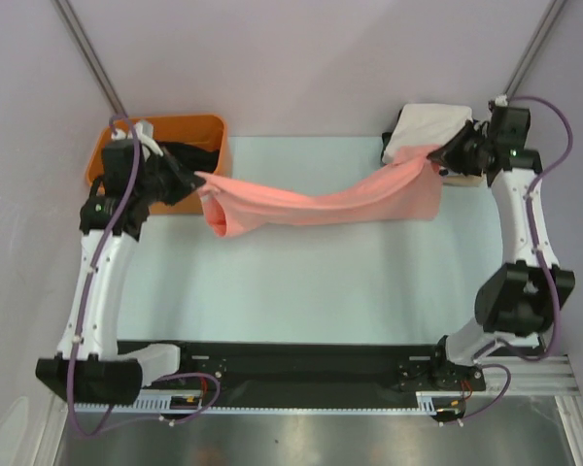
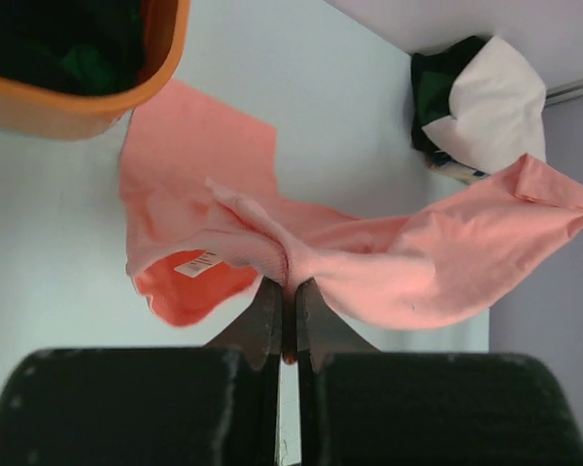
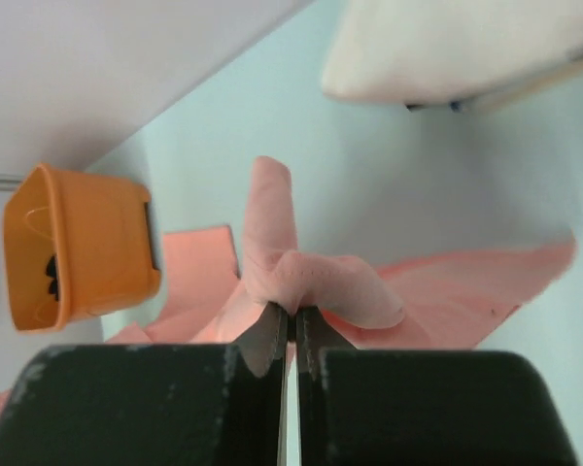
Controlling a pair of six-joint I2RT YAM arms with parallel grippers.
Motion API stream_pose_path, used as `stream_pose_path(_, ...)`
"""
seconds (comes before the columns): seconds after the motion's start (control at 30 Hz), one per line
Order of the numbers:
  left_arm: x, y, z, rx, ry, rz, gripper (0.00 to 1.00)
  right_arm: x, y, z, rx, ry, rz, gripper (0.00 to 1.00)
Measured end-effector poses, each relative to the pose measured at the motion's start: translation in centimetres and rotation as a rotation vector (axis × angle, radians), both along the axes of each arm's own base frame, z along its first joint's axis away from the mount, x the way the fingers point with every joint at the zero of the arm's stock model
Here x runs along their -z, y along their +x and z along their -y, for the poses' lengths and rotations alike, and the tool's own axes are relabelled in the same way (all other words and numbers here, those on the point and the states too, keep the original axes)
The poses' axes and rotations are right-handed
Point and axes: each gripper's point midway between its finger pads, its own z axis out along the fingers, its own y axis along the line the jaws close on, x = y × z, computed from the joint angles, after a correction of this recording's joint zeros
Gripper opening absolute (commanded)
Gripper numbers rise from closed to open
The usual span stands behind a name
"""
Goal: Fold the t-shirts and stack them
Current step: Fold the tshirt
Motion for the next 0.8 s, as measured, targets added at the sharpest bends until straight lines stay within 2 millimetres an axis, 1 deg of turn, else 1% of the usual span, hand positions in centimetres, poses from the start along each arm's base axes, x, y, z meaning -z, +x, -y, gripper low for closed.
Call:
stream_pose_path(0.07,-2.3,2.4,0.1,0.013,-0.013,0.007,0.00,-1.9,2.4,0.0,-0.040,0.016,0.016,0.00)
stream_pose_path(0.1,-3.3,3.2,0.1,0.014,-0.014,0.016,0.00,-2.9,3.4,-0.1,-0.063,0.017,0.030,0.00)
stream_pose_path(0.13,-4.5,4.1,0.0,0.014,-0.010,0.038,0.00,-3.5,3.7,-0.1,-0.074,0.017,0.039,0.00)
stream_pose_path(0.17,-5.7,4.6,-0.2,0.012,-0.003,0.064,0.00,-3.9,3.6,0.0,-0.083,0.017,0.044,0.00)
stream_pose_path(0.2,-6.3,4.5,-0.4,0.009,0.001,0.078,0.00,-4.3,3.1,0.1,-0.087,0.016,0.048,0.00)
stream_pose_path(0.23,-7.2,3.9,-0.7,0.005,0.010,0.103,0.00,-4.5,2.2,0.3,-0.087,0.017,0.048,0.00)
stream_pose_path(0.3,-8.2,2.2,-1.3,-0.007,0.026,0.146,0.00,-4.2,-0.3,0.7,-0.075,0.016,0.061,0.00)
stream_pose_path(0.33,-8.4,0.8,-1.6,-0.015,0.031,0.170,0.00,-3.3,-2.2,0.8,-0.061,0.021,0.048,0.00)
stream_pose_path(0.37,-8.1,-0.6,-1.7,-0.019,0.036,0.188,0.00,-2.3,-4.0,0.8,-0.050,0.027,0.035,0.00)
stream_pose_path(0.4,-7.5,-2.0,-1.8,-0.023,0.039,0.209,0.00,-0.9,-6.1,0.8,-0.032,0.028,0.035,0.00)
stream_pose_path(0.43,-5.8,-3.6,-1.8,-0.025,0.039,0.189,0.00,0.7,-8.2,0.5,-0.017,0.037,0.016,0.00)
stream_pose_path(0.47,-4.2,-5.1,-1.8,-0.024,0.038,0.179,0.00,2.1,-9.6,0.3,-0.009,0.043,-0.003,0.00)
stream_pose_path(0.5,-2.5,-6.2,-1.8,-0.027,0.036,0.177,0.00,4.1,-11.1,-0.1,-0.004,0.056,-0.029,0.00)
stream_pose_path(0.53,-0.2,-7.3,-1.7,-0.029,0.031,0.142,0.00,6.3,-12.2,-0.4,0.002,0.067,-0.057,0.07)
stream_pose_path(0.57,2.3,-8.0,-1.6,-0.029,0.023,0.102,0.00,8.6,-13.4,-0.9,0.007,0.088,-0.103,0.19)
stream_pose_path(0.6,5.1,-8.6,-1.5,-0.031,0.011,0.046,0.01,10.8,-14.5,-1.1,0.019,0.109,-0.154,0.35)
stream_pose_path(0.63,7.5,-9.2,-1.5,-0.034,0.002,-0.012,0.14,13.2,-15.4,-1.2,0.036,0.130,-0.210,0.72)
stream_pose_path(0.67,10.5,-10.0,-1.4,-0.039,-0.011,-0.090,0.28,15.3,-16.5,-1.3,0.059,0.149,-0.270,0.82)
stream_pose_path(0.7,12.9,-10.8,-1.3,-0.044,-0.019,-0.153,0.44,16.9,-17.5,-1.1,0.083,0.158,-0.314,0.96)
stream_pose_path(0.73,14.5,-11.3,-1.2,-0.047,-0.027,-0.201,0.86,17.7,-18.1,-1.0,0.105,0.168,-0.340,1.00)
stream_pose_path(0.77,16.0,-12.0,-1.1,-0.049,-0.037,-0.250,0.94,18.1,-18.6,-0.8,0.125,0.168,-0.351,1.00)
stream_pose_path(0.8,16.8,-12.6,-0.9,-0.052,-0.051,-0.279,0.98,17.9,-18.8,-0.7,0.139,0.167,-0.341,1.00)
